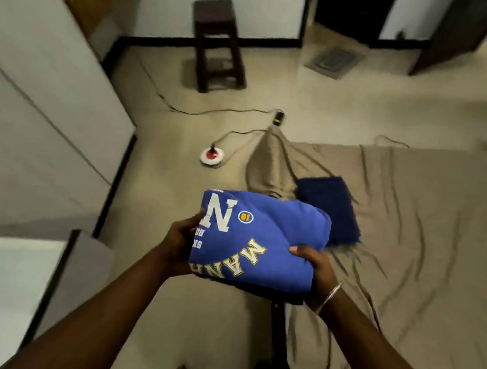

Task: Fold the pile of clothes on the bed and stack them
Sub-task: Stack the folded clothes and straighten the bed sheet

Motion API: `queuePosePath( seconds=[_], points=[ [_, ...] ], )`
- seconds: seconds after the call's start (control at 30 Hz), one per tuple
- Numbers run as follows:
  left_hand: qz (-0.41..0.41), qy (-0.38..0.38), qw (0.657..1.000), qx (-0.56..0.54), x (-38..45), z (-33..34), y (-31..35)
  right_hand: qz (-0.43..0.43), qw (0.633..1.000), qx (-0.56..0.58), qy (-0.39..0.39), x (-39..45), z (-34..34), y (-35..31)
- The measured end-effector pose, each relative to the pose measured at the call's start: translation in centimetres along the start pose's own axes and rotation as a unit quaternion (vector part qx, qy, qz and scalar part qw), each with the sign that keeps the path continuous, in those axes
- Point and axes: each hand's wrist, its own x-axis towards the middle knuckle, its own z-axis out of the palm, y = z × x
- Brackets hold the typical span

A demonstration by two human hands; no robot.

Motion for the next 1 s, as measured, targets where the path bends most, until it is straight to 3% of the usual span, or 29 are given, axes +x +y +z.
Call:
queuePosePath(
  seconds=[0.17,0.33,0.43,0.7,0.93,1.0],
  points=[
    [0.136,0.121,0.980,-0.079,-10.7,-6.4,0.2,0.046,0.984,-0.128,-0.114,1.5,10.8,2.5],
    [0.273,0.261,0.904,-0.200,-24.0,-15.0,-3.9,0.102,0.935,-0.247,-0.232,0.5,23.6,11.9],
    [0.315,0.307,0.863,-0.247,-30.8,-19.5,-7.7,0.145,0.901,-0.284,-0.295,-1.1,29.0,18.2],
    [0.353,0.396,0.770,-0.355,-46.6,-31.0,-21.5,0.242,0.804,-0.383,-0.386,-6.7,39.6,38.8],
    [0.345,0.460,0.679,-0.456,-49.3,-35.5,-27.8,0.272,0.730,-0.493,-0.388,-6.4,43.0,48.3],
    [0.333,0.465,0.667,-0.478,-48.6,-36.9,-28.6,0.294,0.707,-0.517,-0.383,-5.2,43.9,50.6]
  ],
)
